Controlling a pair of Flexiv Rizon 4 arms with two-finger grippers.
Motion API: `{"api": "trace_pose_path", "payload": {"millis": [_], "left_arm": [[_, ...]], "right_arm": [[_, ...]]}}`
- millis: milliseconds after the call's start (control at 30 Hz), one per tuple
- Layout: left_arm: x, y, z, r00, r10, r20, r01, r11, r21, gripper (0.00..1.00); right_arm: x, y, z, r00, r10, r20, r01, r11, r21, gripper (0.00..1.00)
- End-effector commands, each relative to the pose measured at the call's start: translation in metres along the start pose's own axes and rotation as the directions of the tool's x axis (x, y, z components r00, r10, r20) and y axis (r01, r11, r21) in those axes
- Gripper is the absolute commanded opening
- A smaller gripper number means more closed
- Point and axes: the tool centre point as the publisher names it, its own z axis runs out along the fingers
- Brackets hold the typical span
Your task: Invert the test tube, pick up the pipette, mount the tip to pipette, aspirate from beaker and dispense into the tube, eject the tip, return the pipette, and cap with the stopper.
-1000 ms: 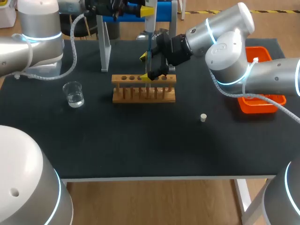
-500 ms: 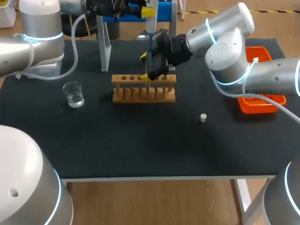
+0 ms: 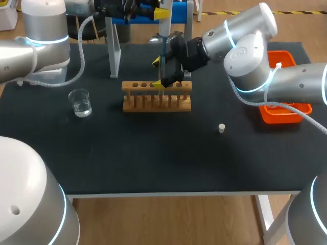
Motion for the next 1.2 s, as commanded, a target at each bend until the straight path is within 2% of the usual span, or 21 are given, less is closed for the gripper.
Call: {"api": "trace_pose_path", "payload": {"millis": [33,1200], "left_arm": [[-0.0003,0.0006,-0.0004,1.0,0.001,-0.006,-0.001,1.0,-0.001,0.0],[0.0017,0.0053,0.0034,1.0,-0.002,-0.014,0.001,1.0,-0.025,0.0]], "right_arm": [[-0.0001,0.0001,-0.0007,1.0,0.0,-0.001,0.0,1.0,0.001,1.0],[0.0008,-0.0018,-0.0075,1.0,-0.008,0.005,0.008,1.0,-0.015,1.0]]}}
